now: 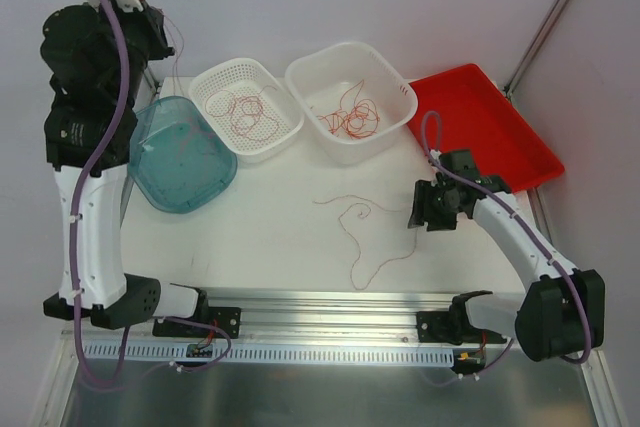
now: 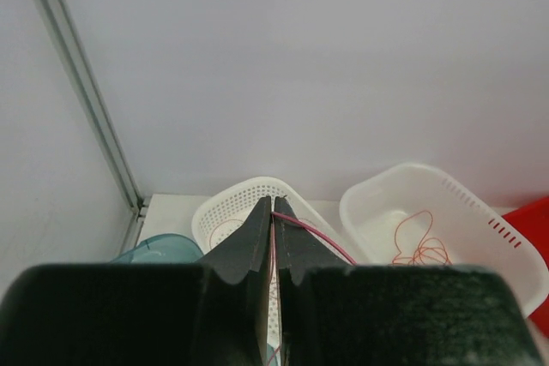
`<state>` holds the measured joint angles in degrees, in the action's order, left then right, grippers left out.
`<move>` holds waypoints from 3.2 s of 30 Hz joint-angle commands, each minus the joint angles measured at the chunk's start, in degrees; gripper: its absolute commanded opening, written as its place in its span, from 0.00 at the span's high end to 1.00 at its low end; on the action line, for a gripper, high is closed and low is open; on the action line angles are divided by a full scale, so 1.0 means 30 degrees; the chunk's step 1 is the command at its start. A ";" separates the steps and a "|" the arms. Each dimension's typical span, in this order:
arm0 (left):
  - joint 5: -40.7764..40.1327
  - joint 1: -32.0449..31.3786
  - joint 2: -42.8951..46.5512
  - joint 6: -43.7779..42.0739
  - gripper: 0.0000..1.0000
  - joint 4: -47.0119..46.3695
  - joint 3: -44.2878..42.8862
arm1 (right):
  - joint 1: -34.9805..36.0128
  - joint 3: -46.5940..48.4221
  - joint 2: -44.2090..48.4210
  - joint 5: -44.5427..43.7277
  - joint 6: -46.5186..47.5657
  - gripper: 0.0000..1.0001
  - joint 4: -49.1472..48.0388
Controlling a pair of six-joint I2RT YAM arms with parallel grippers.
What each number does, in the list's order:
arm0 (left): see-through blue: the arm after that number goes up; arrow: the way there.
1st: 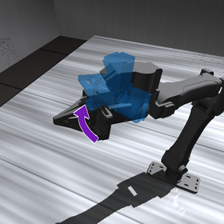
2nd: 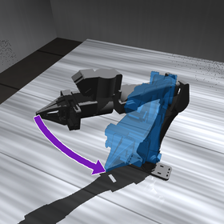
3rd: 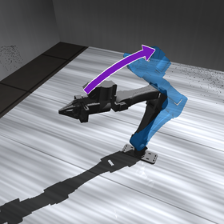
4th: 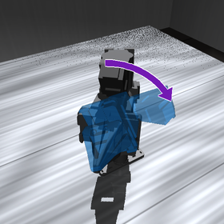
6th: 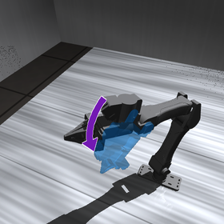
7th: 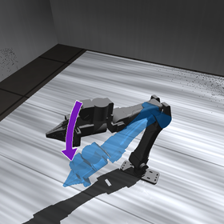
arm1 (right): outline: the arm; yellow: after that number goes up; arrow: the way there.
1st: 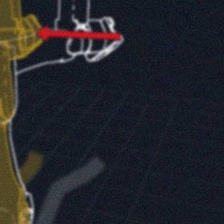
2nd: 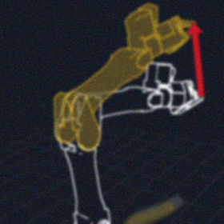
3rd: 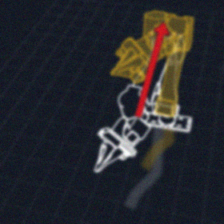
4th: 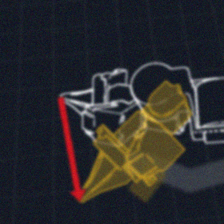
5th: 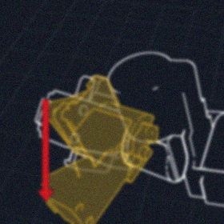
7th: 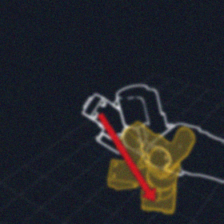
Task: Untangle the cables
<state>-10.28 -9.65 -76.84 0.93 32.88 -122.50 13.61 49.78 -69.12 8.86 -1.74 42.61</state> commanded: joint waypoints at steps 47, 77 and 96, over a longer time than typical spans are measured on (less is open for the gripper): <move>0.7618 0.2748 -1.3565 0.4407 0.63 -0.9995 0.6260 | 0.3927 0.0779 -0.0309 -0.0050 0.0491 0.27 -0.1108; 1.1396 0.2660 1.0521 0.4377 0.01 -0.7096 2.7173 | 0.9439 0.6899 -0.8039 -0.2807 0.6700 0.03 -0.1342; 1.1045 0.1693 1.0584 0.4056 0.01 -0.6859 2.8791 | 0.9469 0.8397 -1.3609 -0.4331 0.7260 0.03 -0.2777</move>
<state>22.28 -3.84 -44.99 13.98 13.28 -36.23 41.78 73.38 -108.84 -2.70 19.99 35.24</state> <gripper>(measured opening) 0.990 0.969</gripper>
